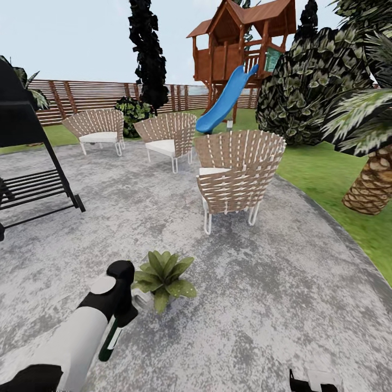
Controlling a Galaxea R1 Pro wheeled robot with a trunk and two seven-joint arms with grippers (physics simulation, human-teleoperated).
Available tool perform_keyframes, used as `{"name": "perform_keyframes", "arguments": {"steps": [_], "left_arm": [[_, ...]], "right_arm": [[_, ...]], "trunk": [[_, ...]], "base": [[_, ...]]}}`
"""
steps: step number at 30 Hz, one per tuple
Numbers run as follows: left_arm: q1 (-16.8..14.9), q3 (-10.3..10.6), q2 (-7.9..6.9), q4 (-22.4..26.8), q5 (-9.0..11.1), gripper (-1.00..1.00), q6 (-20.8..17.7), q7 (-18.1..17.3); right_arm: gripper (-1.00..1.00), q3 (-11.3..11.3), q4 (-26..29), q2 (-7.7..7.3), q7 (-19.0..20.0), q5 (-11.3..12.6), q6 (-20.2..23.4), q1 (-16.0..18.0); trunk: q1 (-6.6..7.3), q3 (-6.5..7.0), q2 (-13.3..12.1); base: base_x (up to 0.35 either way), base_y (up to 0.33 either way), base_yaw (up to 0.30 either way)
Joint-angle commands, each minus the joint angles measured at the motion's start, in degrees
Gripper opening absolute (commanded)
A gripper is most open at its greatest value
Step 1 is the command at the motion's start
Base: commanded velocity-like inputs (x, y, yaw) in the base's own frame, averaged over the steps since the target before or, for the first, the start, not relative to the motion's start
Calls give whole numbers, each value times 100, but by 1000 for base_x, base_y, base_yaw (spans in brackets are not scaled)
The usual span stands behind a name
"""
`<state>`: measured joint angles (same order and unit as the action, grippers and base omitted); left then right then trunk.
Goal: Pick up the pesticide atomizer in the garden and spray insectifuge to fully cover both potted plants in the garden.
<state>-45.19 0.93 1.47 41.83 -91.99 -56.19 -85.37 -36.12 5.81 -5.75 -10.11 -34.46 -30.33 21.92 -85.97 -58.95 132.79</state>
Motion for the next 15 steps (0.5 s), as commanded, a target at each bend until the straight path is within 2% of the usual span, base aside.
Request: {"name": "perform_keyframes", "arguments": {"steps": [1, 3, 10, 15], "left_arm": [[-53, 5, 1, 10, -134, -100, -60, -166], [-200, 1, 0, 15, -207, -100, -54, -296], [-388, -32, -15, 12, -197, -100, -58, -365], [-402, -40, -76, 18, -196, -100, -58, -366]], "right_arm": [[100, -27, -10, -3, -35, -61, -17, 5], [100, -27, -10, -4, -35, -61, -12, 5], [100, -27, -10, -5, -35, -61, -8, 5], [100, -27, -18, -5, -35, -61, -8, 5]], "trunk": [[1, -5, 2], [1, -5, 2], [1, -5, 2], [1, -5, 2]], "base": [[0, 0, 0], [0, 0, 0], [0, 0, 0], [-187, 114, 0]]}}
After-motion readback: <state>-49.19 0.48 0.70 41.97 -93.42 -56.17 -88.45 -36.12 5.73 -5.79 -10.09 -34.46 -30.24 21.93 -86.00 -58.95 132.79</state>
